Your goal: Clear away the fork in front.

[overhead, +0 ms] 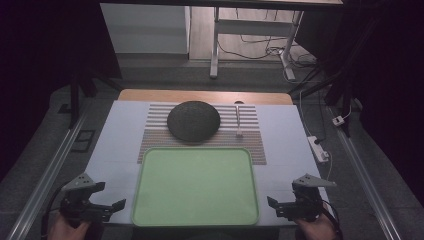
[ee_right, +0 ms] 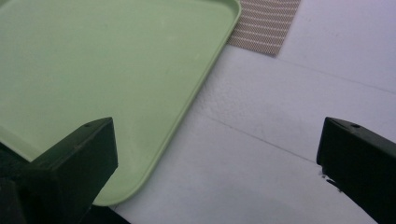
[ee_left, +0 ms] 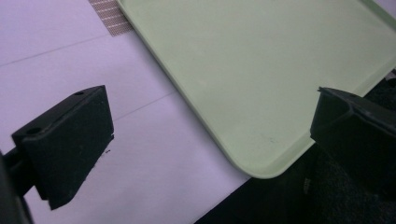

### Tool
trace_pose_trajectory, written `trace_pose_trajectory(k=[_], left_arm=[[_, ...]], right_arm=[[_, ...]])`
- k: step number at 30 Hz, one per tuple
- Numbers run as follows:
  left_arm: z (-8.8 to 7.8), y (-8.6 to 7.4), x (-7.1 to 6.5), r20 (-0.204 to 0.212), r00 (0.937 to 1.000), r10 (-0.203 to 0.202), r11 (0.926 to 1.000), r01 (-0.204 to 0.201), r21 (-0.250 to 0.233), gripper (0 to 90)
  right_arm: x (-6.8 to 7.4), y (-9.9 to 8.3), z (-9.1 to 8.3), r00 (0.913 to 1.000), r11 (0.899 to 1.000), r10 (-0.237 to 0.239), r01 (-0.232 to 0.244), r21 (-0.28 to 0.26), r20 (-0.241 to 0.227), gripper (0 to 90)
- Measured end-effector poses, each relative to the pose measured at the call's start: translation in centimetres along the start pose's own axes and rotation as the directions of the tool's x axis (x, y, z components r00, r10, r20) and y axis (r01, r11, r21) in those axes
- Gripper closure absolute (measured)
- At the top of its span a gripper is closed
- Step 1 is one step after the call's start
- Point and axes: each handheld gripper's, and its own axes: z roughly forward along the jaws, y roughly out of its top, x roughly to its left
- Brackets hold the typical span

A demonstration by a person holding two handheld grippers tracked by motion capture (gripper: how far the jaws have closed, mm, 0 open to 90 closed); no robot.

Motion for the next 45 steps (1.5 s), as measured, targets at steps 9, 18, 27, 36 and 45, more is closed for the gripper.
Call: trace_pose_trajectory(k=[9, 18, 27, 36, 45], left_arm=[[0.0, 0.0, 0.3, 0.026, 0.9996, -0.015, 0.9999, 0.014, 0.007, 0.0], [0.1, 0.0, 0.3, 0.042, 0.9991, -0.009, 0.9999, 0.009, 0.010, 0.0], [0.1, 0.0, 0.4, 0.047, 0.9989, -0.009, 0.9999, 0.008, 0.012, 0.0], [0.1, 0.0, 0.4, 0.050, 0.9987, -0.012, 0.9999, 0.012, 0.011, 0.0], [0.1, 0.0, 0.4, 0.051, 0.9986, -0.014, 0.9998, 0.013, 0.012, 0.0]], right_arm=[[0.0, 0.2, 0.4, 0.9996, 0.999, 0.000, 0.001, 0.042, -0.027, 0.0], [0.0, 0.2, 0.4, 0.9991, 0.999, -0.012, 0.013, 0.045, -0.042, 0.0], [0.2, 0.2, 0.3, 0.9984, 0.999, -0.034, 0.036, 0.032, -0.045, 0.0], [0.6, 0.6, 0.2, 0.9957, 0.998, -0.057, 0.058, 0.011, -0.074, 0.0], [0.5, 1.1, 0.7, 0.9919, 0.996, -0.086, 0.085, -0.014, -0.094, 0.0]])
